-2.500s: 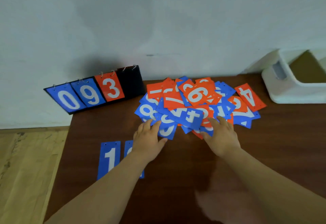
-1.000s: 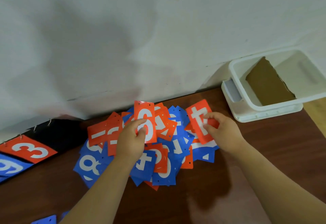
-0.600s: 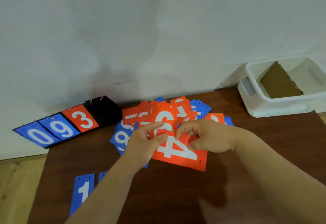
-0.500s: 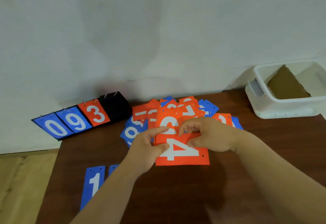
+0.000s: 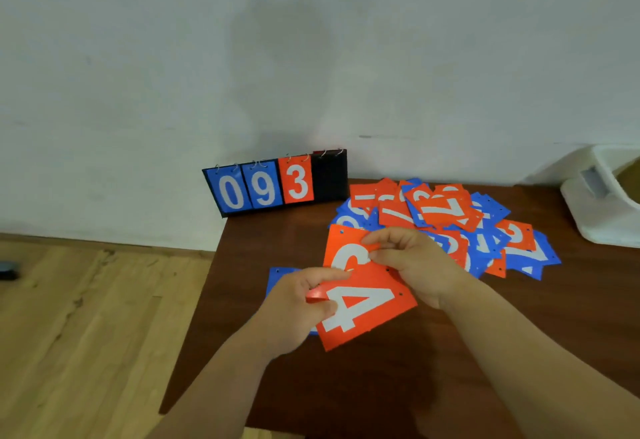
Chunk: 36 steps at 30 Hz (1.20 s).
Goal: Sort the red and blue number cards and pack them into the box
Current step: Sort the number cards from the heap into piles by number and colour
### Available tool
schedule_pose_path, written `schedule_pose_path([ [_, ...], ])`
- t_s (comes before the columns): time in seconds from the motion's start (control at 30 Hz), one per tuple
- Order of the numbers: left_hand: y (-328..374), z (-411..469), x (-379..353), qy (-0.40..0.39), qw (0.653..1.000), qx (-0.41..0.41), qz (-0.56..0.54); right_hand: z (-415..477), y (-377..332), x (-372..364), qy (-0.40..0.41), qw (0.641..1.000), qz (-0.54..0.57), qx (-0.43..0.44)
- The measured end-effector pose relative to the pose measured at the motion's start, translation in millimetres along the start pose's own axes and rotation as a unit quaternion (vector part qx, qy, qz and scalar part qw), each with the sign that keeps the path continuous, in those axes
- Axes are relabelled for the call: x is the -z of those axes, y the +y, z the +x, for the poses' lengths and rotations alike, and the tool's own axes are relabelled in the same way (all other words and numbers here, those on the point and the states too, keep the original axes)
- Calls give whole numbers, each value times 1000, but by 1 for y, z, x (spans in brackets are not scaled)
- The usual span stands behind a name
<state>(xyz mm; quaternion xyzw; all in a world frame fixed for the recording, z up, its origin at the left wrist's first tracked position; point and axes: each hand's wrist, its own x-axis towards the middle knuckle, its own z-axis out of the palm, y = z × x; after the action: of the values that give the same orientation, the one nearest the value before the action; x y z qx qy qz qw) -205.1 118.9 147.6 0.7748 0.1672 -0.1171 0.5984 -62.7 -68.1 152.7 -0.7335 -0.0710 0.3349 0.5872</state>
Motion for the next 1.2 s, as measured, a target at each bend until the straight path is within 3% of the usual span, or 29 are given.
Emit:
schedule_pose_path([
  [0.07,-16,-12,14,40,999,1,21,2,2,-22,47,998,-33,6],
  [0.17,-41,-25,31,130,991,19,28,8,7,-40,142,989,31,8],
  [0.27,-65,-32,46,253,964,46,-74,6,7,-42,241,969,43,26],
  [0.4,-82,-42,55,315,938,72,-127,-10,20,-43,269,963,-9,5],
  [0.9,-88,-39,-7,169,980,65,-89,-77,73,-6,262,961,-64,-62],
  [1.2,-79,-22,-96,101,991,91,10,-107,118,73,251,956,-104,-110],
])
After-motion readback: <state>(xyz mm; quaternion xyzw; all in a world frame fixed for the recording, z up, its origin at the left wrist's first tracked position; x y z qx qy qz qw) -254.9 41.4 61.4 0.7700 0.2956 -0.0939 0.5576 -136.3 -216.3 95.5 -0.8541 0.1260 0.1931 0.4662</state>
